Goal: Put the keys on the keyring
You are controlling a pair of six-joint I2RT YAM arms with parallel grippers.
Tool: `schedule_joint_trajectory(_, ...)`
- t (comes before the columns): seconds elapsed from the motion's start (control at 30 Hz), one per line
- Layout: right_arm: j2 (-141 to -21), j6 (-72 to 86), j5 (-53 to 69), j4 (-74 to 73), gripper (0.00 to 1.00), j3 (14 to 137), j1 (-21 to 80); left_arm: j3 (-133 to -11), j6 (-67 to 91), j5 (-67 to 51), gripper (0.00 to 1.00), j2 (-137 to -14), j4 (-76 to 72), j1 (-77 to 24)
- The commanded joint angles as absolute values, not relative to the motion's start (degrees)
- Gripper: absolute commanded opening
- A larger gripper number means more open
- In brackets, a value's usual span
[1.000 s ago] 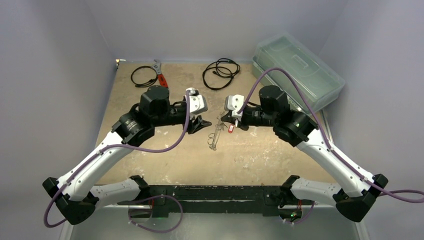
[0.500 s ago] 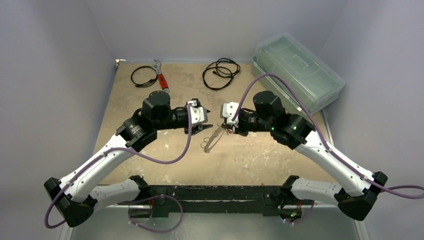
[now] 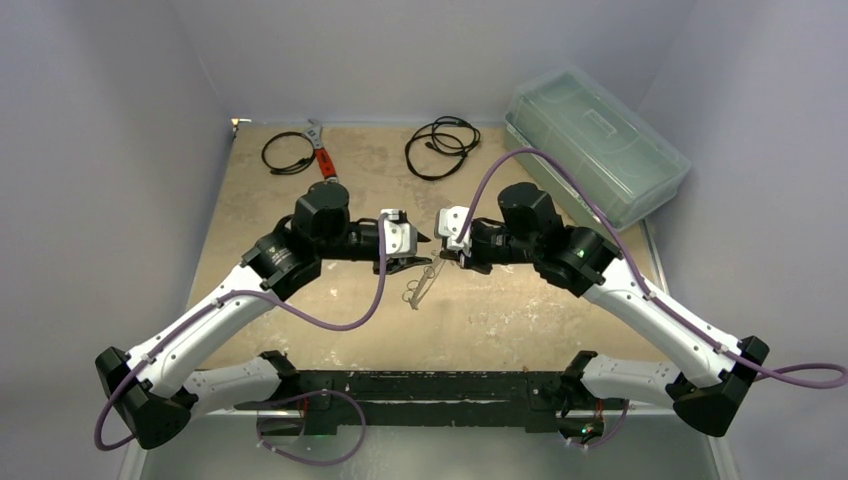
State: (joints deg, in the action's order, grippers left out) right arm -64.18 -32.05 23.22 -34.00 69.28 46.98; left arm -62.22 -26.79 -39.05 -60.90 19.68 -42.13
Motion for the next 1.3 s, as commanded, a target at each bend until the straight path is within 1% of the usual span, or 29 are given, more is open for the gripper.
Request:
schedule_joint_trajectory(0.0,-63.7,-32.83,23.12,-31.9,0.0,69.96,47.46,-61.99,-26.41,-41.13,0.37,-61.39,15.59,-42.19)
schedule_joint_trajectory(0.23,-62.98,-32.96,24.32,-31.82,0.0,69.96,47.7,-62.32,-25.64,-40.96,0.37,-63.22,14.68,-42.22)
schedule_joint_trajectory(0.47,-62.67,-33.05,24.08,-31.64,0.0,70.12,47.81,-62.36,-25.75,-40.66,0.33,-64.17,14.93,-42.27)
schedule_joint_trajectory(0.67,-62.5,-33.22,24.3,-31.35,0.0,70.14,47.9,-61.9,-25.84,-40.18,0.26,-64.4,15.0,-42.21)
schedule_joint_trajectory(1.07,-61.7,-33.4,23.76,-30.24,0.0,69.96,48.08,-61.61,-25.53,-39.0,0.25,-65.44,15.39,-42.25)
schedule_joint_trajectory(1.13,-61.63,-33.4,23.81,-30.12,0.0,69.96,48.16,-61.77,-25.45,-39.04,0.22,-65.64,15.38,-42.27)
schedule_joint_trajectory(1.2,-61.57,-33.4,23.82,-30.08,0.0,69.87,48.17,-61.98,-25.28,-39.32,0.17,-65.88,15.38,-42.23)
schedule_joint_trajectory(1.27,-61.52,-33.4,23.82,-29.95,0.0,69.87,48.25,-62.07,-25.15,-39.72,0.09,-66.39,15.4,-42.27)
